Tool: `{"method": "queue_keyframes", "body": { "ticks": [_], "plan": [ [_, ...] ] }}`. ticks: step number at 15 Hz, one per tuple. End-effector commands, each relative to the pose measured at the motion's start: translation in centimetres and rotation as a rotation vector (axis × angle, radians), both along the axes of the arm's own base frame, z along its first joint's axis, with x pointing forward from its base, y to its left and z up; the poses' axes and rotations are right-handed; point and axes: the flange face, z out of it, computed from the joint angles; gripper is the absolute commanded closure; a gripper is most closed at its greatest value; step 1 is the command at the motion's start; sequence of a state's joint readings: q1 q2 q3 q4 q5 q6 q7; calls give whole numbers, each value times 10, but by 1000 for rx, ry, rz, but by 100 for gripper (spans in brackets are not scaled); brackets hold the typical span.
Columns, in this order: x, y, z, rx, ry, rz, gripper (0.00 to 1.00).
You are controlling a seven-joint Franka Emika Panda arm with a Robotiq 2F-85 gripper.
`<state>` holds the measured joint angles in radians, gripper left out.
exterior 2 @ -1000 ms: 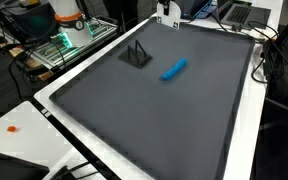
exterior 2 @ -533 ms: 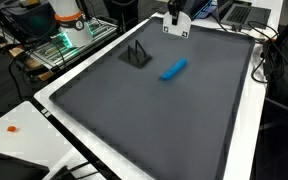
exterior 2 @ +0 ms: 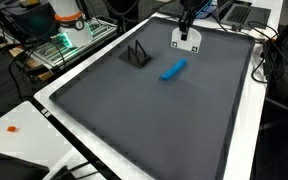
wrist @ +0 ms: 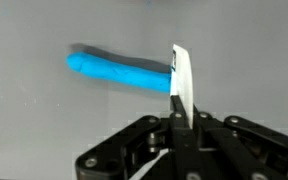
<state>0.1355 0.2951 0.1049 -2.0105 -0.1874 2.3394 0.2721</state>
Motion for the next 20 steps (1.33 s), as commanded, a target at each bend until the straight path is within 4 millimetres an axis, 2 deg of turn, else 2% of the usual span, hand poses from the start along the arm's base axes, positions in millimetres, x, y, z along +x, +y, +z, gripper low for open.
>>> {"method": "queue_keyframes", "body": {
  "ticks": [1, 12, 20],
  "plan": [
    [15, -4, -19, -11, -21, 8, 99],
    [29, -9, -56, -7, -1, -8, 99],
    [18, -16, -75, -9, 36, 20, 99]
  ]
}}
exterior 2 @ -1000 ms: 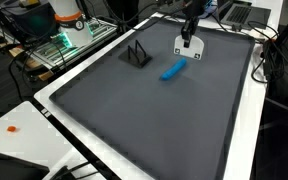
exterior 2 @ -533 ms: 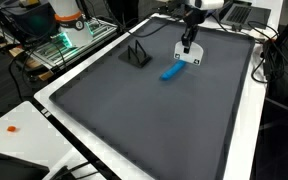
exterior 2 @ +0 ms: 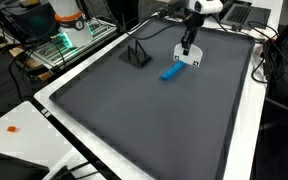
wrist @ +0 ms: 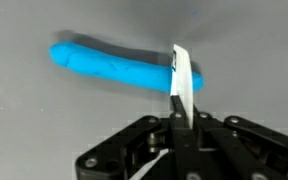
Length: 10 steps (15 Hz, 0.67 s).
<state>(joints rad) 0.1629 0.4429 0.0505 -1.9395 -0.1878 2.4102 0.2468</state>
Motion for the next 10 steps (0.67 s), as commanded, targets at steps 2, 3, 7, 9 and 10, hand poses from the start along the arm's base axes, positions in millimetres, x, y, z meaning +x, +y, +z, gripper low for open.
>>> {"method": "queue_keyframes", "body": {
  "ticks": [2, 3, 7, 9, 10],
  "plan": [
    [-9, -8, -23, -6, 34, 9, 99],
    [-10, -8, -25, -8, 38, 11, 99],
    [-15, -10, -35, 0, 79, 24, 99],
    [-17, -11, -39, 1, 91, 32, 99],
    [-19, -10, -41, 8, 102, 49, 99]
  ]
}}
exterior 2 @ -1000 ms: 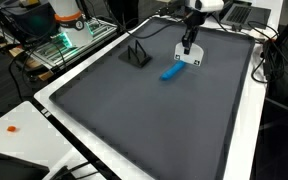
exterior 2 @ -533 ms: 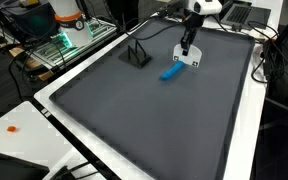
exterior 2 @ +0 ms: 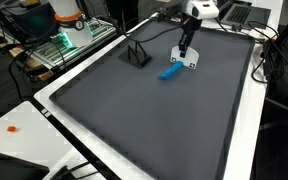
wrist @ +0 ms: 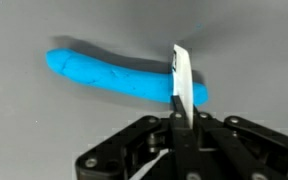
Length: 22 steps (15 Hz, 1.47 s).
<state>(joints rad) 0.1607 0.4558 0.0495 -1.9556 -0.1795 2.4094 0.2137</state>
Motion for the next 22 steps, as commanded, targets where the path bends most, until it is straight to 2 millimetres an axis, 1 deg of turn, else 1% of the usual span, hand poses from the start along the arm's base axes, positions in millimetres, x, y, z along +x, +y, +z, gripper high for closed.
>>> {"method": "queue_keyframes", "body": {
  "ticks": [1, 4, 9, 14, 18, 22],
  "plan": [
    [-14, -7, -26, 13, 80, 31, 99],
    [-12, -4, -21, 87, 89, 34, 99],
    [-7, -2, -6, 180, 100, 13, 99],
    [-5, 5, 13, 173, 84, 18, 99],
    [0, -6, 32, 141, 48, 10, 99],
    [2, -24, 47, 118, 20, -9, 99]
  ]
}}
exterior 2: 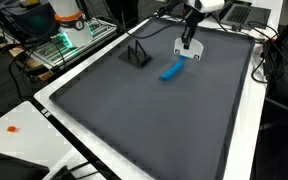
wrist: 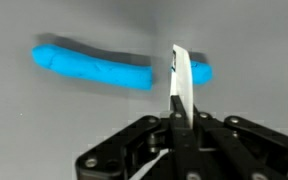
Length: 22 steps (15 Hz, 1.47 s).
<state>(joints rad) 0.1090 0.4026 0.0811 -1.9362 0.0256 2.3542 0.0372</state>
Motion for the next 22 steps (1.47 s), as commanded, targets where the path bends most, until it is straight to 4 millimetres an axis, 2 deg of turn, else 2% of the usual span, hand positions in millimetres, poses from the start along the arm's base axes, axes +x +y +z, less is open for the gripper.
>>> {"method": "queue_keyframes", "body": {
  "ticks": [1, 8, 22],
  "plan": [
    [-4, -17, 12, -38, -1, -17, 99],
    [-6, -37, -2, -97, -3, -10, 99],
    [-24, -37, -43, -73, 54, -26, 99]
  ]
}}
